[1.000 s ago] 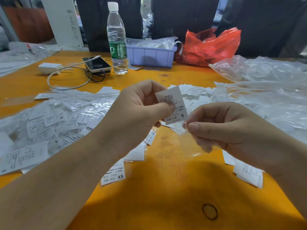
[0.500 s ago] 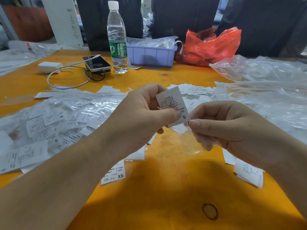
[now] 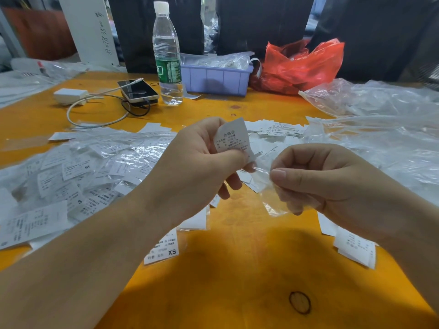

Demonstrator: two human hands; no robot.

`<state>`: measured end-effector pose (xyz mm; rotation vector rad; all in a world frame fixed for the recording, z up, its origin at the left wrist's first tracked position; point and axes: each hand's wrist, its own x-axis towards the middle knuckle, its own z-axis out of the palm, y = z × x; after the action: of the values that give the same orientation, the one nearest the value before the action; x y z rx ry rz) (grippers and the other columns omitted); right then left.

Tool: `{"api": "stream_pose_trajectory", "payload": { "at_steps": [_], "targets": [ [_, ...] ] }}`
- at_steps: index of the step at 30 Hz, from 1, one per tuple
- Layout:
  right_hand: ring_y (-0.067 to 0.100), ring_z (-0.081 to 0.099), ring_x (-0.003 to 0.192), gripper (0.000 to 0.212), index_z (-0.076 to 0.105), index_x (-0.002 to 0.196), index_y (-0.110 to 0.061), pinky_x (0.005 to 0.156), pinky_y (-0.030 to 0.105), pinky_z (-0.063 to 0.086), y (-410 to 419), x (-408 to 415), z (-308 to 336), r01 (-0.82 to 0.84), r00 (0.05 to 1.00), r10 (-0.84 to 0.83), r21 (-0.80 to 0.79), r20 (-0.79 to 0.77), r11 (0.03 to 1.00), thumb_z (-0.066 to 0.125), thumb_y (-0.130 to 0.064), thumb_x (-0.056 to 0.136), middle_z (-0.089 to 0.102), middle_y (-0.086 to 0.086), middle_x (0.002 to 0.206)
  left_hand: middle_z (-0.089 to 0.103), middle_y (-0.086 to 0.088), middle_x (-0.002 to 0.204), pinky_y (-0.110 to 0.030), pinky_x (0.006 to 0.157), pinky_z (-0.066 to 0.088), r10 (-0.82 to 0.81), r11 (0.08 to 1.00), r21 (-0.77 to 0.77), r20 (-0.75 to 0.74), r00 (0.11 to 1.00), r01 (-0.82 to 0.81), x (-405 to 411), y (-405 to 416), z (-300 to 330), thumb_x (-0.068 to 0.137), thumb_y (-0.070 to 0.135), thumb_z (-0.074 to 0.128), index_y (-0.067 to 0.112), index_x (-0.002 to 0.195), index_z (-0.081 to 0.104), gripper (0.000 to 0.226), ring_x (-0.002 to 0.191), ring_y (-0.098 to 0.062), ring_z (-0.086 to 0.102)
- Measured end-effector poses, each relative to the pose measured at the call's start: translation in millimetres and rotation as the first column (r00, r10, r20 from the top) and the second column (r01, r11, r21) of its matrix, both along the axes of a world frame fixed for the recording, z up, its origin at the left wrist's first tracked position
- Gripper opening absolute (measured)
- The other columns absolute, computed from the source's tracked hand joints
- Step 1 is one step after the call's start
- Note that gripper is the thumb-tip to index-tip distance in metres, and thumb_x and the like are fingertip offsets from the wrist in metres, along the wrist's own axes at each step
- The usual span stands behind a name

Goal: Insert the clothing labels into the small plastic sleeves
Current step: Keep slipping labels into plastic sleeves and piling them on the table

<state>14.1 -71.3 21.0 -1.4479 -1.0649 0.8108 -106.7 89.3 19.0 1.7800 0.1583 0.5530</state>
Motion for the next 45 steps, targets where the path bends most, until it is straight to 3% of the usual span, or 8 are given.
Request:
{"api": "stream_pose_trajectory", "payload": {
  "at_steps": [6,10,14,17,19,25,34,45],
  "targets": [
    [0.018,0.048,0.052,0.014,0.07,0.076,-0.009,0.049,0.022,0.045,0.7,-0.3,0.3,-0.008,1.0,0.008,-0.01,0.004,1.0,0.063,-0.02,0.079,0.06,0.011,0.062,0.072,0.002,0.072,-0.025,0.039,0.046,0.054,0.998,0.038,-0.011,0.998,-0.053,0.3,-0.6,-0.6,0.087,-0.01,0.05,0.024,0.097,0.049,0.035,0.048,-0.013,0.059],
    [0.019,0.049,0.053,0.014,0.07,0.075,-0.009,0.05,0.022,0.045,1.3,-0.7,-0.6,-0.01,1.0,0.01,-0.013,0.003,1.0,0.063,-0.02,0.079,0.06,0.01,0.062,0.071,0.0,0.071,-0.025,0.041,0.048,0.031,0.998,0.056,-0.036,0.999,-0.029,-0.9,-2.5,-0.2,0.089,-0.008,0.051,0.018,0.092,0.058,0.027,0.052,-0.01,0.061],
    [0.016,0.049,0.052,0.011,0.07,0.074,-0.01,0.05,0.022,0.045,1.3,-0.7,-0.9,-0.015,1.0,0.015,-0.009,0.003,1.0,0.067,-0.02,0.076,0.059,0.009,0.061,0.074,-0.001,0.08,-0.025,0.049,0.054,0.046,0.998,0.052,-0.025,0.999,-0.045,-0.6,-3.5,0.1,0.092,0.001,0.058,0.018,0.086,0.065,0.02,0.062,-0.009,0.064],
    [0.015,0.049,0.05,0.008,0.07,0.074,-0.012,0.049,0.021,0.044,1.4,-0.6,-1.2,-0.017,1.0,0.017,0.0,0.005,1.0,0.069,-0.02,0.075,0.059,0.008,0.06,0.073,0.011,0.082,-0.023,0.06,0.057,0.081,0.996,0.03,-0.021,0.996,-0.081,1.0,-2.9,-0.9,0.088,0.018,0.066,0.025,0.088,0.07,0.008,0.073,-0.004,0.066],
    [0.015,0.05,0.05,0.007,0.071,0.073,-0.014,0.049,0.02,0.044,1.3,-0.6,-1.4,-0.017,1.0,0.017,0.003,0.014,1.0,0.07,-0.02,0.074,0.059,0.008,0.06,0.073,0.018,0.085,-0.022,0.064,0.054,0.123,0.992,0.031,-0.021,0.992,-0.122,1.7,-1.4,-1.4,0.078,0.034,0.063,0.031,0.086,0.073,0.012,0.077,0.001,0.065],
    [0.014,0.052,0.052,0.008,0.071,0.073,-0.013,0.05,0.023,0.046,1.6,-0.8,-1.6,0.005,0.998,-0.005,0.003,0.067,1.0,0.071,-0.021,0.073,0.06,0.006,0.06,0.073,0.003,0.082,-0.021,0.057,0.049,0.104,0.991,-0.084,-0.001,0.995,-0.104,1.4,1.4,-0.2,0.074,0.036,0.067,0.028,0.091,0.075,0.021,0.058,-0.004,0.054],
    [0.015,0.05,0.051,0.019,0.069,0.073,-0.009,0.048,0.023,0.045,1.2,-2.7,1.5,0.02,0.998,-0.023,0.047,0.066,0.999,0.079,-0.022,0.065,0.059,0.007,0.058,0.07,0.003,0.074,-0.019,0.051,0.047,-0.032,0.99,-0.138,0.004,0.999,0.032,0.9,3.5,-0.1,0.075,0.027,0.07,0.021,0.09,0.075,0.017,0.055,-0.006,0.053],
    [0.017,0.049,0.05,0.021,0.069,0.074,-0.008,0.048,0.022,0.045,-1.2,-0.6,4.2,0.067,0.996,-0.071,0.085,0.046,0.994,0.073,-0.026,0.064,0.058,0.007,0.057,0.069,0.005,0.07,-0.019,0.05,0.044,0.016,0.986,-0.165,0.01,1.0,-0.014,0.0,6.3,1.5,0.075,0.026,0.069,0.019,0.09,0.074,0.018,0.053,-0.006,0.051]
  ]
}}
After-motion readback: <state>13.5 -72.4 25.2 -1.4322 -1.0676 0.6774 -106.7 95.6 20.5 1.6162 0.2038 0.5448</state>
